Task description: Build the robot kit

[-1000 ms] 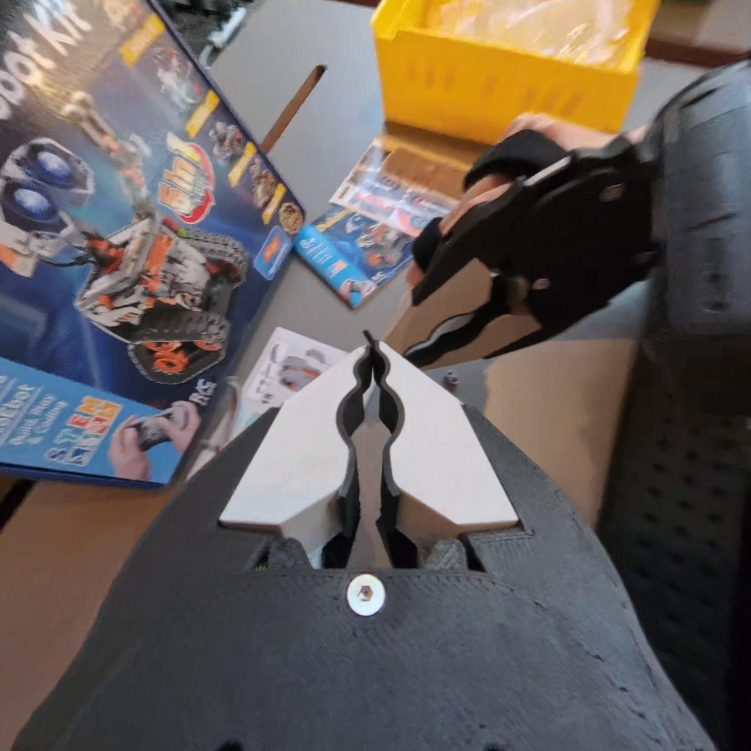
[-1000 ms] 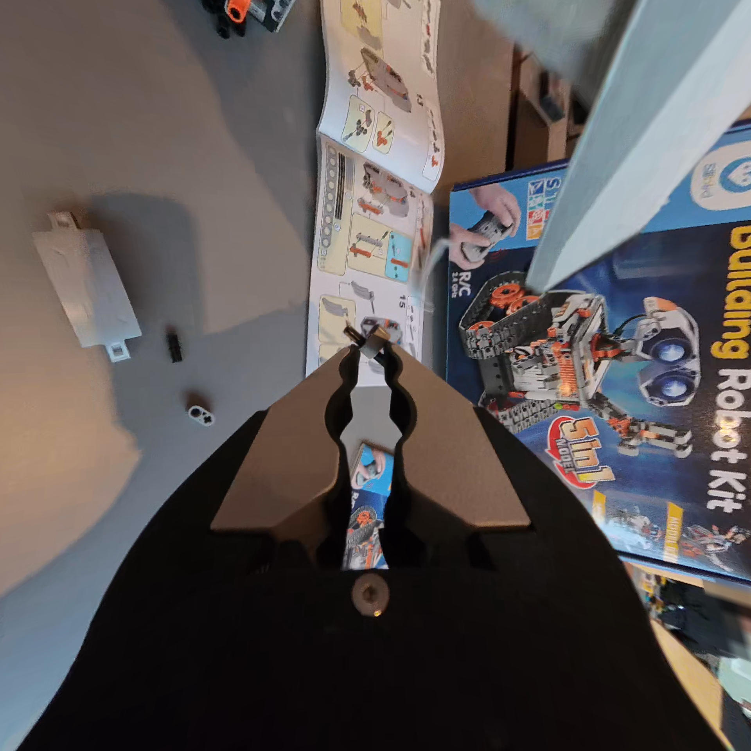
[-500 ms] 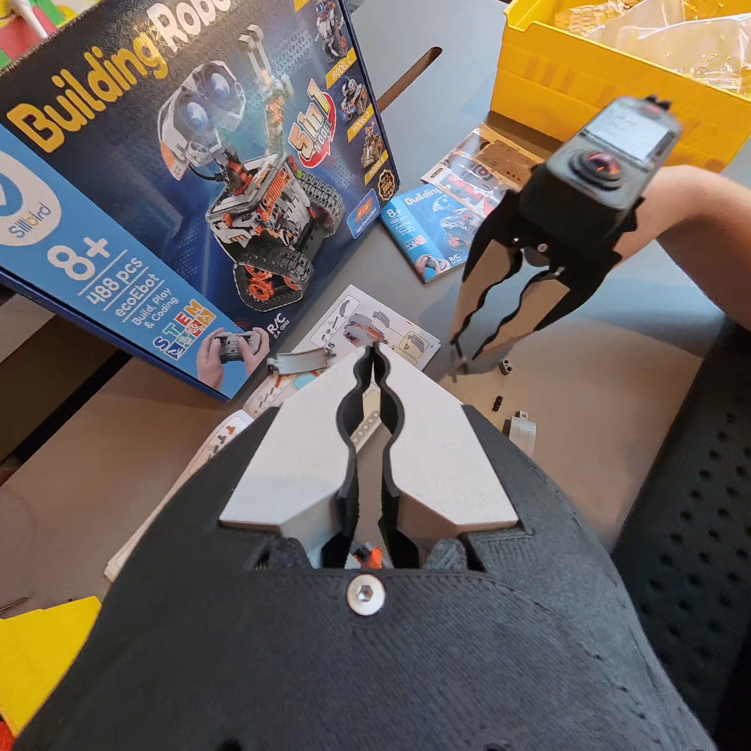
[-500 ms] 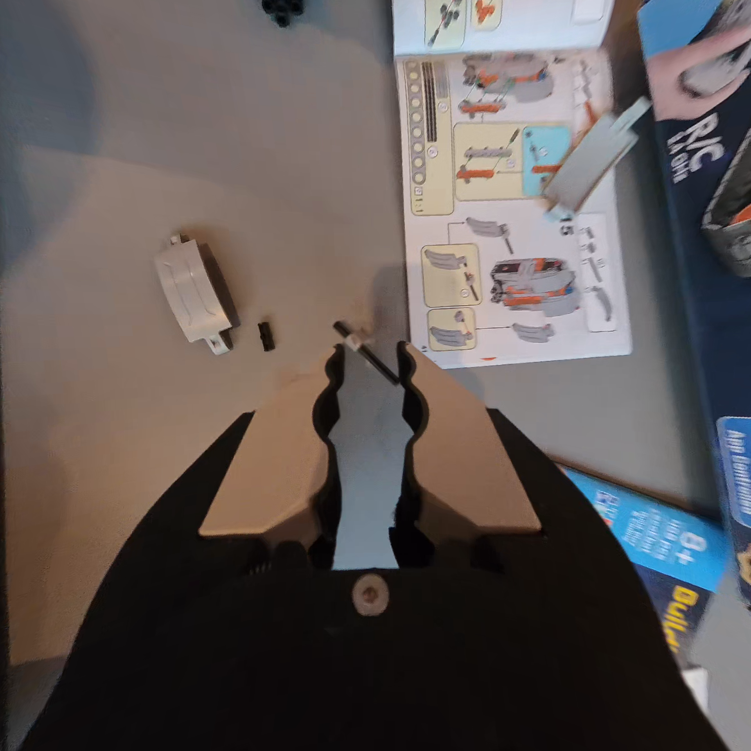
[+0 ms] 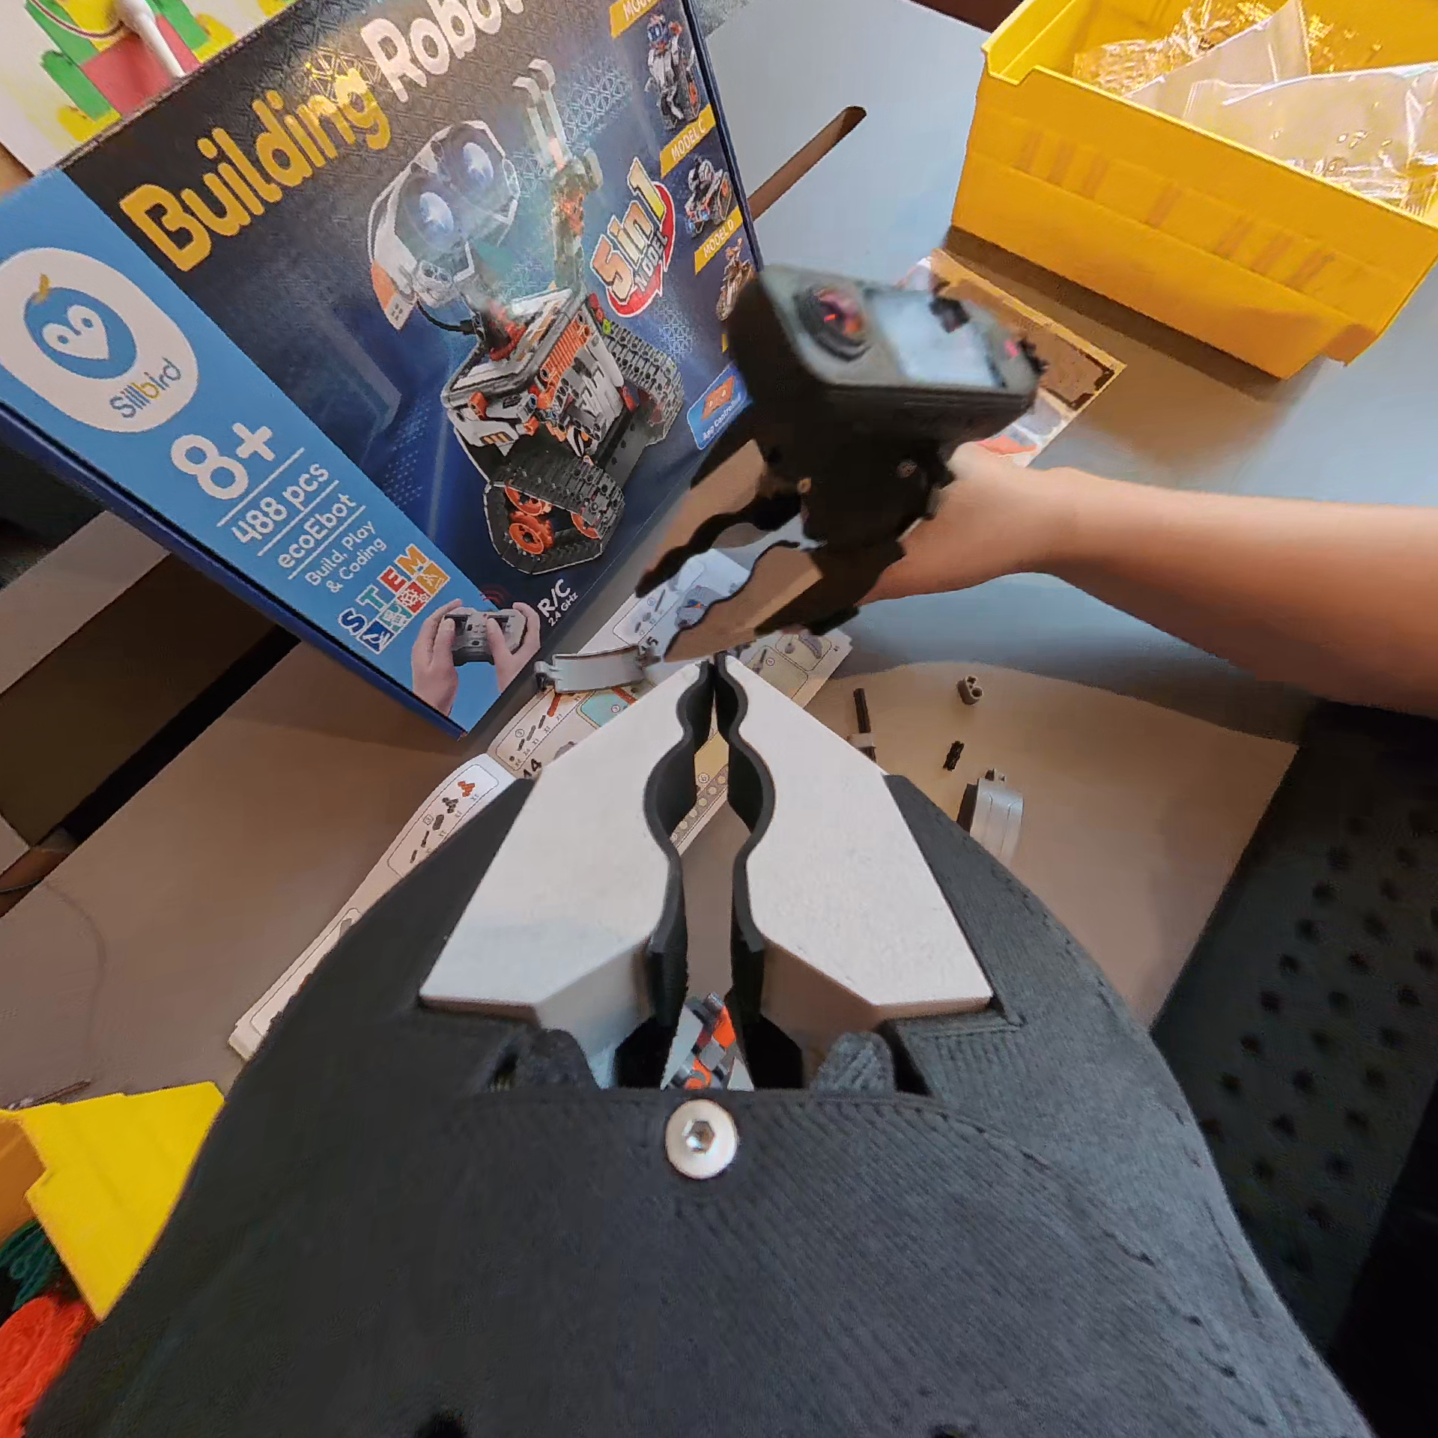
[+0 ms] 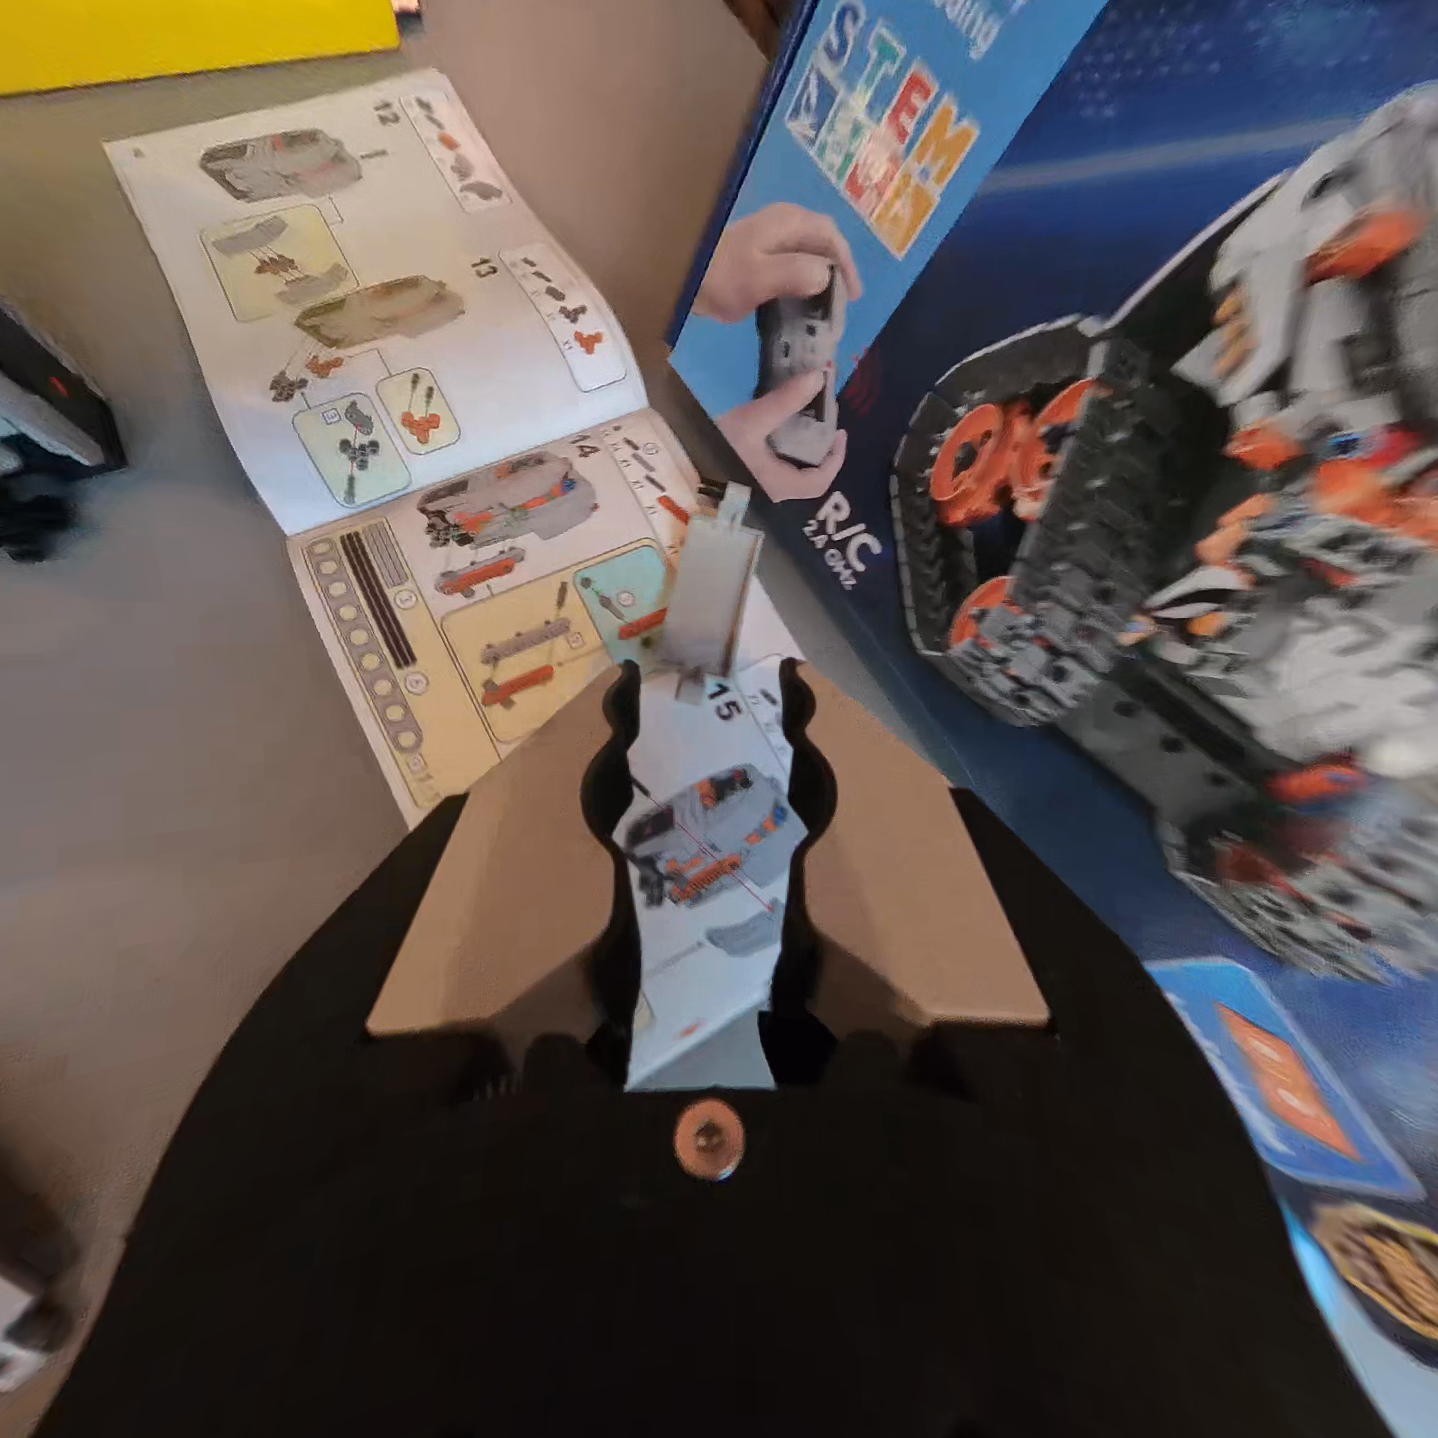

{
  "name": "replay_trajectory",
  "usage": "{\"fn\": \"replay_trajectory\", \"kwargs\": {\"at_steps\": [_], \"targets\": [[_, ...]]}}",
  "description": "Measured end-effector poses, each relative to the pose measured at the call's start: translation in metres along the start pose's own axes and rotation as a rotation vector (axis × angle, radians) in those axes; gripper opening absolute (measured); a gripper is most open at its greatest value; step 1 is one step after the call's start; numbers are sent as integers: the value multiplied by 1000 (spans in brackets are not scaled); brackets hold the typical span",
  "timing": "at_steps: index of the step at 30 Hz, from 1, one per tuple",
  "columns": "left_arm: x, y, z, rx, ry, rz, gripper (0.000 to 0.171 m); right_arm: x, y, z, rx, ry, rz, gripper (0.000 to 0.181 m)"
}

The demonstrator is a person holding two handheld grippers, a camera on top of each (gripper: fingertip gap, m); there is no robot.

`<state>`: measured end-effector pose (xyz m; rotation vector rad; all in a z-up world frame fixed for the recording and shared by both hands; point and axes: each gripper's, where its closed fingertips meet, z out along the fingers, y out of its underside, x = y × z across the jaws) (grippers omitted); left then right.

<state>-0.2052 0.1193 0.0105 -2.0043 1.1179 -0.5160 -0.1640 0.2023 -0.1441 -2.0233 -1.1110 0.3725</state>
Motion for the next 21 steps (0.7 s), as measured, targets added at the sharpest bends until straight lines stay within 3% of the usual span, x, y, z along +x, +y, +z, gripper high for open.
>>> {"fn": "replay_trajectory", "kwargs": {"at_steps": [5,6,7,12,14,16,21], "targets": [[1,-1,-2,13,18,-3,0,-4,18,27,-108,-49,123,42],[0,-1,-2,13,20,-4,0,-3,16,26,-87,-45,116,21],[0,0,-2,13,22,-6,0,-3,15,24,-75,-41,98,14],[3,-3,-3,58,89,-22,0,-10,-2,-11,59,-104,151,14],[1,-8,-7,118,127,-49,0,-28,-18,-43,195,-248,237,13],[6,-23,-18,240,214,-75,10,-57,-39,-89,364,-500,315,13],[66,-82,-78,696,750,-128,43,-125,-66,-221,758,-1136,374,13]]}}
